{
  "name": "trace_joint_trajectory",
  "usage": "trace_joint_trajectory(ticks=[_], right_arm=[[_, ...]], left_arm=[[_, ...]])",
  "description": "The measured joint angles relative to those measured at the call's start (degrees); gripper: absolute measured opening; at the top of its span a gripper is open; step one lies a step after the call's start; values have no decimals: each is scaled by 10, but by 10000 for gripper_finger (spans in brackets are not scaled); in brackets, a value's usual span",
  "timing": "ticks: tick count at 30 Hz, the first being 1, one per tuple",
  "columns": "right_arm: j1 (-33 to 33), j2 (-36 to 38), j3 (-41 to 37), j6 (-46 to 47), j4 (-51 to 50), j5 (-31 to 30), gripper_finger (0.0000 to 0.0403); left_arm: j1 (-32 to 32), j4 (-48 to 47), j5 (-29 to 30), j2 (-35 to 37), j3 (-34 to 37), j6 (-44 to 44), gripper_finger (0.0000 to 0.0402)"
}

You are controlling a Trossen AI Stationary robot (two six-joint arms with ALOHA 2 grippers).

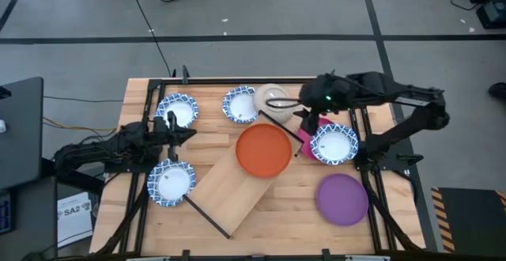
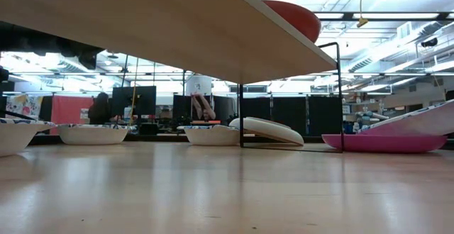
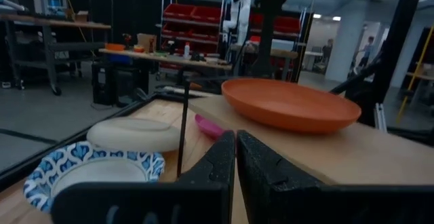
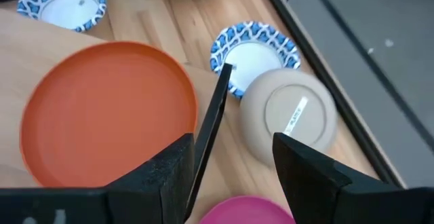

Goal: Place and stack plates onto a shelf
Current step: Put the white blue patterned plate on the shelf

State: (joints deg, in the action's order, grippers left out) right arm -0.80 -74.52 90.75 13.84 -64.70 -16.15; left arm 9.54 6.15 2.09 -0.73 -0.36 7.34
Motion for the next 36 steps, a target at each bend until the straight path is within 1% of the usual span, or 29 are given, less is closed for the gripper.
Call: trace_joint_trajectory(ticks=[7,14,17,21,24,29,33,36], right_arm=[[60,94,-149,30,101,-52,207],[82,201,-332,40,253,-54,206],[82,239,-398,41,318,-53,206],[82,281,-467,34,402,-53,206],[82,304,-507,17,452,-53,206],[82,327,-544,12,500,-52,206],[82,330,-561,14,522,-52,206],[82,330,-570,14,531,-48,206]], left_arm=[[0,7,7,0,0,0,23],[0,7,10,0,0,0,23],[0,7,28,0,0,3,23],[0,7,52,0,0,24,29],[0,6,70,0,-1,43,46],[0,-6,126,0,-29,45,94],[0,-59,158,-7,-68,43,127],[0,-100,176,-27,-103,51,145]])
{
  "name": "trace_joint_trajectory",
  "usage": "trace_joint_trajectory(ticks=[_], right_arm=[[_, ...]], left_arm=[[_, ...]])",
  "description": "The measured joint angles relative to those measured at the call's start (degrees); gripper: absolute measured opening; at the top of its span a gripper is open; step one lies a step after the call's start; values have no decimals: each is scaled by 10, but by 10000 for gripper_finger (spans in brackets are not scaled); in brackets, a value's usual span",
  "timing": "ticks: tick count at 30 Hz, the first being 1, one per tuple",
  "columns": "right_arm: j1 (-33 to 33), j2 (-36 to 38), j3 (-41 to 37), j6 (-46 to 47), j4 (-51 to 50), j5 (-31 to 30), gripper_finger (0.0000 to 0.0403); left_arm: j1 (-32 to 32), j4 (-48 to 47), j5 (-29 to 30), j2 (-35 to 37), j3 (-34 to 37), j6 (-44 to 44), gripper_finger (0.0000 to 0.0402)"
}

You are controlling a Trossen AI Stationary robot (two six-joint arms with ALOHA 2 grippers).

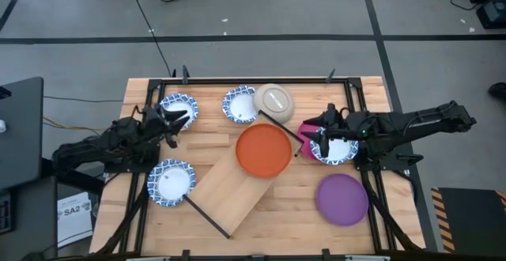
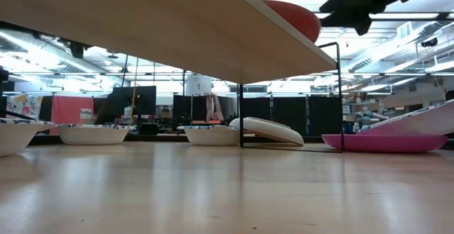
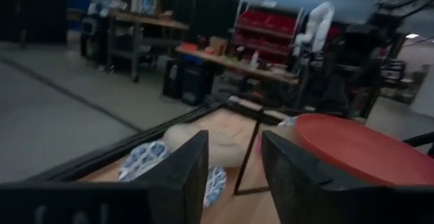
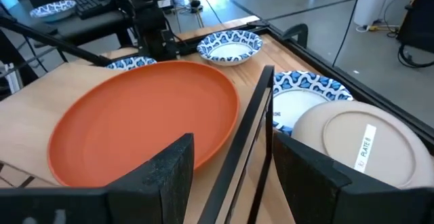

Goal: Place and stack plates onto a shelf
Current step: Put the white blue patterned plate on the shelf

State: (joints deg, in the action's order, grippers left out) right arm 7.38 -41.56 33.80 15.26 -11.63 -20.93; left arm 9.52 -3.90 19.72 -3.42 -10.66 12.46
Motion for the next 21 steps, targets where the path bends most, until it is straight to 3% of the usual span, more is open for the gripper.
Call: trace_joint_trajectory(ticks=[6,21], right_arm=[[0,0,-3,2,1,0,206],[0,0,-3,2,0,0,206]], left_arm=[[0,-91,19,-78,-71,36,158],[24,-284,36,-372,-244,109,158]])
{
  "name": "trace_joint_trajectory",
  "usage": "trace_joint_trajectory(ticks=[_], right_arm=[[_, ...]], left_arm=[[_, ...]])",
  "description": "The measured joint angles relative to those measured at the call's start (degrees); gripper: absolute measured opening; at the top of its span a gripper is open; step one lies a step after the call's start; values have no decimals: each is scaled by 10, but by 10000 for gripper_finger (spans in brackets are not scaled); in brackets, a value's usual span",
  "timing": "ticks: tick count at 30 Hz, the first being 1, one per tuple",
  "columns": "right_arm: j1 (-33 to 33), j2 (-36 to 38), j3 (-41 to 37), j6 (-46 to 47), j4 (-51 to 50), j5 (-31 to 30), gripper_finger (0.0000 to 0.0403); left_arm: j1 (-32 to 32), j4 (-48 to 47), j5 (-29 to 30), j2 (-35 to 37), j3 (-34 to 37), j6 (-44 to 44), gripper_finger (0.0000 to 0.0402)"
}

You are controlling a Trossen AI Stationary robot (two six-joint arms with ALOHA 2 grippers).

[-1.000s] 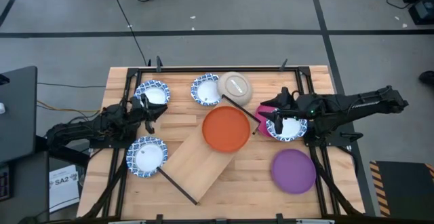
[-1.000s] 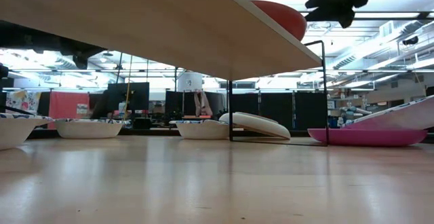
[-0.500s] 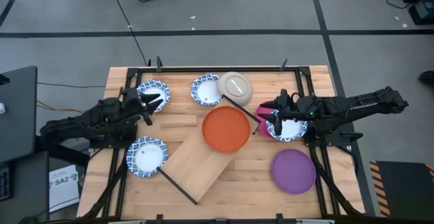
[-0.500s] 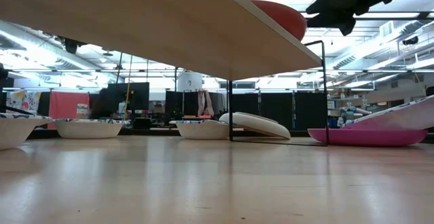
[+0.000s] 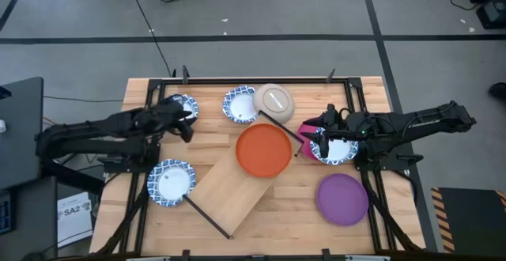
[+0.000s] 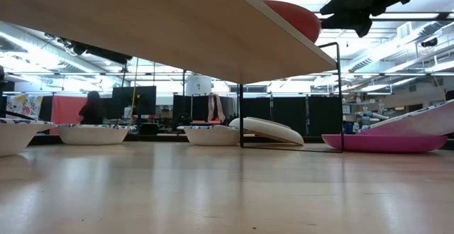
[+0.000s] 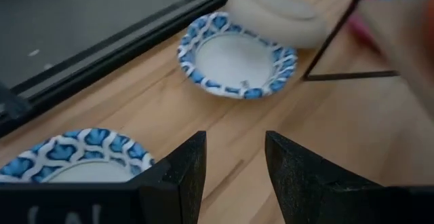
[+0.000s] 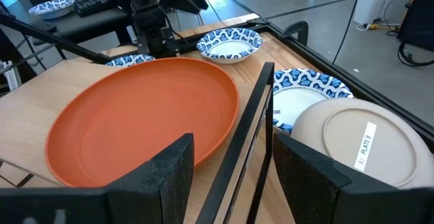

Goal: Place and stack plates onto a shelf
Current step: Put the white blue patterned plate on the shelf

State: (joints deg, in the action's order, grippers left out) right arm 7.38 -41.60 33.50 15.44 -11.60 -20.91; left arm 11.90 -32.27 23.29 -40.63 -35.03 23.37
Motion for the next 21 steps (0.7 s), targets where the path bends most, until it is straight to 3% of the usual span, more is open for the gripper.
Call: trace_joint_trajectory(ticks=[12,21], right_arm=[[0,0,0,0,0,0,206],[0,0,0,0,0,0,206]], left_arm=[[110,-40,-66,-152,-36,0,158],[160,-47,-70,-221,-36,-32,158]])
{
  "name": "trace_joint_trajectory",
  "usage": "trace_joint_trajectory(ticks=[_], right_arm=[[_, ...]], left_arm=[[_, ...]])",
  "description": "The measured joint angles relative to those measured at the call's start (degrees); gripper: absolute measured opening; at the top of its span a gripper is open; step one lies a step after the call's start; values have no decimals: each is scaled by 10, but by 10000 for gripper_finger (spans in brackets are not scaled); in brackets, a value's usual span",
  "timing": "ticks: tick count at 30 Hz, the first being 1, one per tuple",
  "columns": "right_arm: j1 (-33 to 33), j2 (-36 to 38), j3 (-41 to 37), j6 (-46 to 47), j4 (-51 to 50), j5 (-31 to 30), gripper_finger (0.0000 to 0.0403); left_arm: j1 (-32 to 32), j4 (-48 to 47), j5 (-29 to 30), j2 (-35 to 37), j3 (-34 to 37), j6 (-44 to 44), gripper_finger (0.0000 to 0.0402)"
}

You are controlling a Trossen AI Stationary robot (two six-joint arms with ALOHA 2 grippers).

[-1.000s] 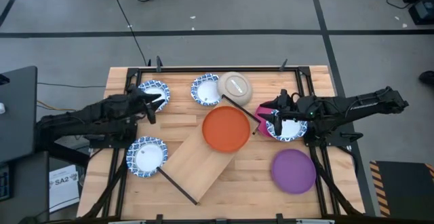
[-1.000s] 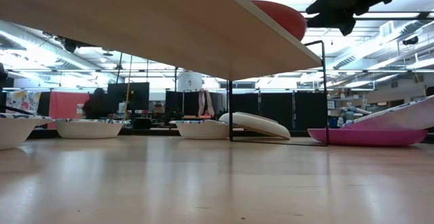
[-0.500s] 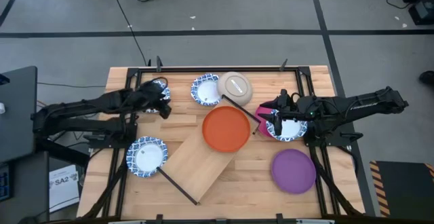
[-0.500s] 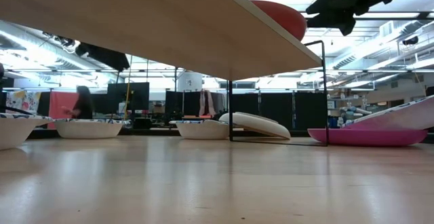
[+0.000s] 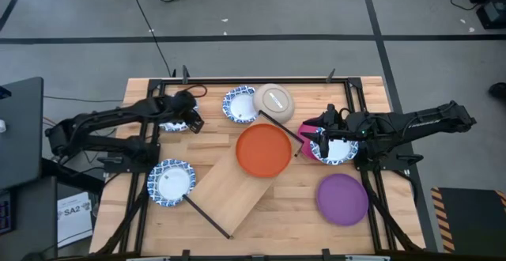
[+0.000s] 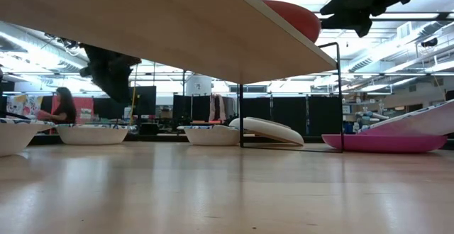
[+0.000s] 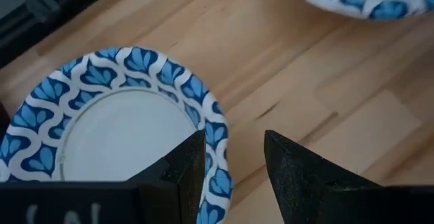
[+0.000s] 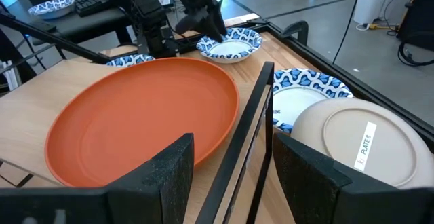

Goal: Place and stack plates onto a shelf
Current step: Put the white blue patterned plate on the shelf

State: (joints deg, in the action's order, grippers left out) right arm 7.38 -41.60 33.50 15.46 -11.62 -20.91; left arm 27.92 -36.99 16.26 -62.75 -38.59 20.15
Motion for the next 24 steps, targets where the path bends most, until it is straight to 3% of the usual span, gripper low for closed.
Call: trace_joint_trajectory(ticks=[14,24], right_arm=[[0,0,0,0,0,0,206],[0,0,0,0,0,0,206]], left_arm=[[5,-2,-29,-71,0,-2,158],[5,-1,10,-140,0,-3,158]])
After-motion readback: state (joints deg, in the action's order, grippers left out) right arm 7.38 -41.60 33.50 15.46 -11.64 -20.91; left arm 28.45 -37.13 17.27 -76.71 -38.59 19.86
